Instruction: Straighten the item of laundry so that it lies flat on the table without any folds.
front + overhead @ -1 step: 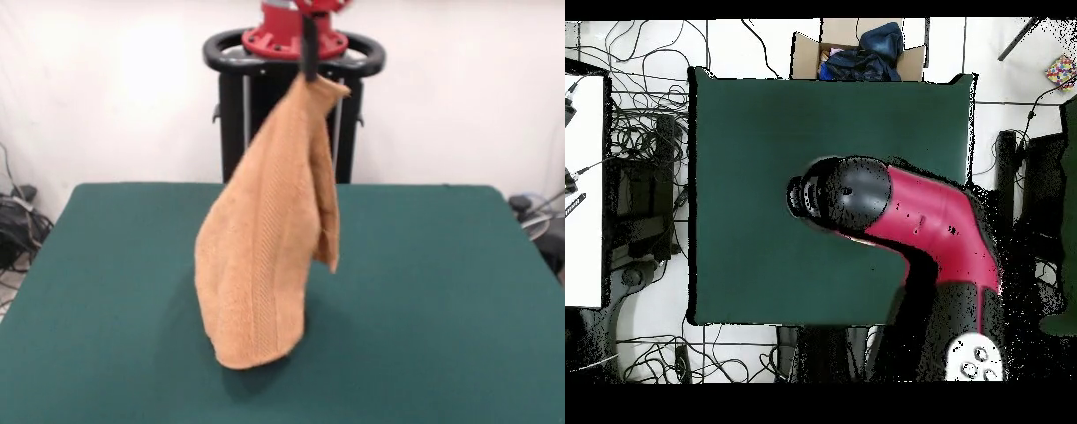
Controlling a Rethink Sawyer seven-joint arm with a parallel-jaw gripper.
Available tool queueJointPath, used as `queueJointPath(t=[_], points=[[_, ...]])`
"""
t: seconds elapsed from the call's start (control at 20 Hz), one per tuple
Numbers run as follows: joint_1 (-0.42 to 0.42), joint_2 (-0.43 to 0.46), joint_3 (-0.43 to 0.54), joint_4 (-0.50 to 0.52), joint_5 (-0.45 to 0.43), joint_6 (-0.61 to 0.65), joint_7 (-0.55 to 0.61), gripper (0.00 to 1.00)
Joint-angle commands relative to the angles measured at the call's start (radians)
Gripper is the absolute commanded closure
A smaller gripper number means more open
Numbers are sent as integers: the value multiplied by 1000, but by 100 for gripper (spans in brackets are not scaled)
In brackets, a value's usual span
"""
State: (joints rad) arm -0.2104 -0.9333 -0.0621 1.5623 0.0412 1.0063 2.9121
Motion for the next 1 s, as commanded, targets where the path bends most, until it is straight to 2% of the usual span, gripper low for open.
queueJointPath(t=[0.05, 0.4, 0.55, 0.8, 1.0], points=[[68, 104, -51, -131, 43, 132, 361, 100], [137, 162, -65, -193, 48, 142, 467, 100], [139, 185, -70, -220, 44, 160, 467, 100], [157, 100, -98, 29, 25, -5, 369, 100], [180, 98, -112, 189, 6, -171, 342, 100]])
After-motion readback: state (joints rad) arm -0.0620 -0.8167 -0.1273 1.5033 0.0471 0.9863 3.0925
